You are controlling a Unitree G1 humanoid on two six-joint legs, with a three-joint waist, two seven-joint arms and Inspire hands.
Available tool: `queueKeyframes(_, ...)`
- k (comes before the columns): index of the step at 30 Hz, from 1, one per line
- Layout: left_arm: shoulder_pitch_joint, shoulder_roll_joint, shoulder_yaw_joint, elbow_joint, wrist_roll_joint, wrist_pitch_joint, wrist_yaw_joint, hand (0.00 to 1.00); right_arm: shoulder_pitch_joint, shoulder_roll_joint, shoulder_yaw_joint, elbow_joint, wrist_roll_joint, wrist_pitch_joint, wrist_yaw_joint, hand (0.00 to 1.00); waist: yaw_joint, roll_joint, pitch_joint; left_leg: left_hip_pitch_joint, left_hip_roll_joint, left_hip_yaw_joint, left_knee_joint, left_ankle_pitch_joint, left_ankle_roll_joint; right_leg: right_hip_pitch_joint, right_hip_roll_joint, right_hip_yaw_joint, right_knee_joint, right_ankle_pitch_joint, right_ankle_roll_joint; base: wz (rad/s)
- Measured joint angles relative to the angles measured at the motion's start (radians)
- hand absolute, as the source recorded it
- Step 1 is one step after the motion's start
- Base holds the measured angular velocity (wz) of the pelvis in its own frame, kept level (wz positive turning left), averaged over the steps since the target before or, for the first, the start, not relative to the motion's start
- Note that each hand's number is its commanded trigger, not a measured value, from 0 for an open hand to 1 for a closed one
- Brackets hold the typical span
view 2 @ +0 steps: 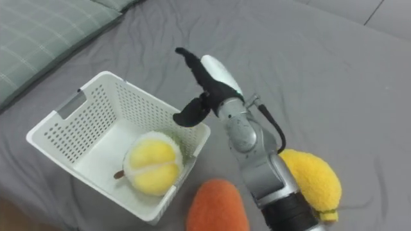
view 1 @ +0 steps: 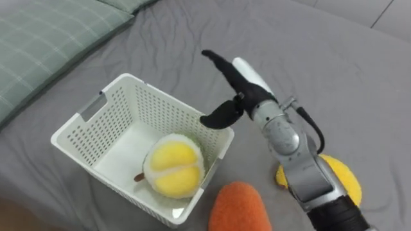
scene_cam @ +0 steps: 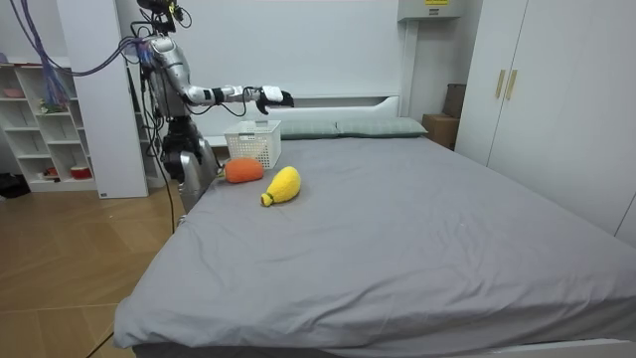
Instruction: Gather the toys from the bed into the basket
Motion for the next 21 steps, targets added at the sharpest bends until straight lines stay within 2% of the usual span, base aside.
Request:
queueKeyframes(1,0.005,-0.002,0.009,0.000,0.000,-0.002,0.000,0.00,0.008,-0.003,-0.030,0.000,0.009,-0.010,-0.023,0.00,-0.011,0.005,-0.0009,0.006,0.002,0.011,-0.001,0.000,0.001,0.000,0.000,0.010,0.001,0.001,0.000,-0.27)
queueKeyframes(3,0.013,-0.009,0.028,0.000,-0.001,-0.003,0.000,0.00,0.037,-0.014,-0.066,0.000,0.019,-0.026,-0.058,0.00,-0.019,0.016,-0.0085,0.016,0.005,0.028,-0.005,-0.002,0.003,0.001,0.001,0.026,0.003,0.003,0.001,-0.24)
queueKeyframes(4,0.018,-0.011,0.032,0.000,-0.002,-0.003,0.000,0.00,0.055,-0.022,-0.077,0.001,0.028,-0.029,-0.086,0.00,-0.036,0.022,-0.0123,0.020,0.005,0.034,-0.005,-0.002,0.003,0.003,0.000,0.028,0.004,0.003,0.002,-0.12)
queueKeyframes(7,0.025,-0.011,0.032,0.000,-0.041,-0.003,0.001,0.00,0.071,-0.031,-0.094,0.027,0.065,-0.029,-0.127,0.00,-0.080,0.032,-0.0118,0.028,0.007,0.045,-0.014,-0.002,0.003,0.000,0.000,0.038,0.014,0.003,0.002,-0.11)
queueKeyframes(11,0.023,-0.010,0.031,0.000,-0.045,-0.007,-0.001,0.00,0.071,-0.056,-0.154,0.059,0.128,-0.028,-0.174,0.00,-0.122,0.031,-0.0122,0.030,0.008,0.055,-0.014,-0.003,0.004,-0.003,0.000,0.044,0.019,0.003,0.002,-0.07)
queueKeyframes(15,0.037,-0.007,0.031,-0.001,-0.083,-0.007,-0.001,0.00,0.071,-0.076,-0.181,0.059,0.145,-0.029,-0.217,0.00,-0.146,0.029,-0.0138,0.035,0.009,0.059,-0.012,-0.003,0.005,-0.003,0.007,0.049,0.018,0.003,0.002,-0.03)
queueKeyframes(17,0.045,-0.005,0.031,-0.004,-0.105,-0.009,0.000,0.00,0.083,-0.083,-0.185,0.061,0.168,-0.030,-0.244,0.00,-0.151,0.026,-0.0132,0.048,0.012,0.075,-0.015,-0.004,0.004,-0.001,0.010,0.063,0.018,0.003,0.002,-0.12)
queueKeyframes(21,0.047,-0.002,0.031,-0.005,-0.133,-0.012,0.006,0.00,0.112,-0.095,-0.185,0.109,0.182,-0.043,-0.257,0.00,-0.160,0.021,-0.0138,0.049,0.013,0.076,-0.017,-0.004,0.004,0.001,0.010,0.066,0.019,0.004,0.002,-0.03)
